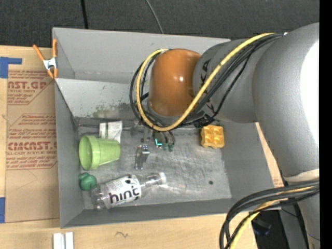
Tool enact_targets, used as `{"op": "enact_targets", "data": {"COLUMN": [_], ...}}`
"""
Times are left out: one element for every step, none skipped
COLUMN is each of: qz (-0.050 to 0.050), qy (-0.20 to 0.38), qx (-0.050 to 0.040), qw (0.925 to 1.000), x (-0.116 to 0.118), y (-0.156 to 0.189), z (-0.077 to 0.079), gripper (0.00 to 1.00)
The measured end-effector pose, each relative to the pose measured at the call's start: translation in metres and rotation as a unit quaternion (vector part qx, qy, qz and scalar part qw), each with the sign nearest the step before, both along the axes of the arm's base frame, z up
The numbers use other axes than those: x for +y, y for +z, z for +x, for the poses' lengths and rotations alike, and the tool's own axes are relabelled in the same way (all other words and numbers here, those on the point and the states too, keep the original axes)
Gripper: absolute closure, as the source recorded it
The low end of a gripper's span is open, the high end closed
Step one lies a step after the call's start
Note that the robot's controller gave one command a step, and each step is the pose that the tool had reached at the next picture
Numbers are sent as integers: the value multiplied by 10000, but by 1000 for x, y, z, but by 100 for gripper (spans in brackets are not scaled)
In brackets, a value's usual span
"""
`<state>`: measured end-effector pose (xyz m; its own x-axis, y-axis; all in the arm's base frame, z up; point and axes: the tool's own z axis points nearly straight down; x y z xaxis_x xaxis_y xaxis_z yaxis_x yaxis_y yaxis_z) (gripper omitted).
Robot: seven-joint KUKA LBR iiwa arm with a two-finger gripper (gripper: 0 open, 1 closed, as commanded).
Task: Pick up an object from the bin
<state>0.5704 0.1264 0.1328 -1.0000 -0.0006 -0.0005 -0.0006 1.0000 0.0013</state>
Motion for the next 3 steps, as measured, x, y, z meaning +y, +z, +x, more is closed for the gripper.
{"op": "enact_targets", "data": {"qz": [2, -1, -5], "qy": [120, 146, 692], "qx": [-38, -24, -6], "qw": [9999, 9999, 9976], "x": [12, 17, 32], "y": [-35, -48, -57], "z": [8, 7, -7], "gripper": [0, 0, 0]}}
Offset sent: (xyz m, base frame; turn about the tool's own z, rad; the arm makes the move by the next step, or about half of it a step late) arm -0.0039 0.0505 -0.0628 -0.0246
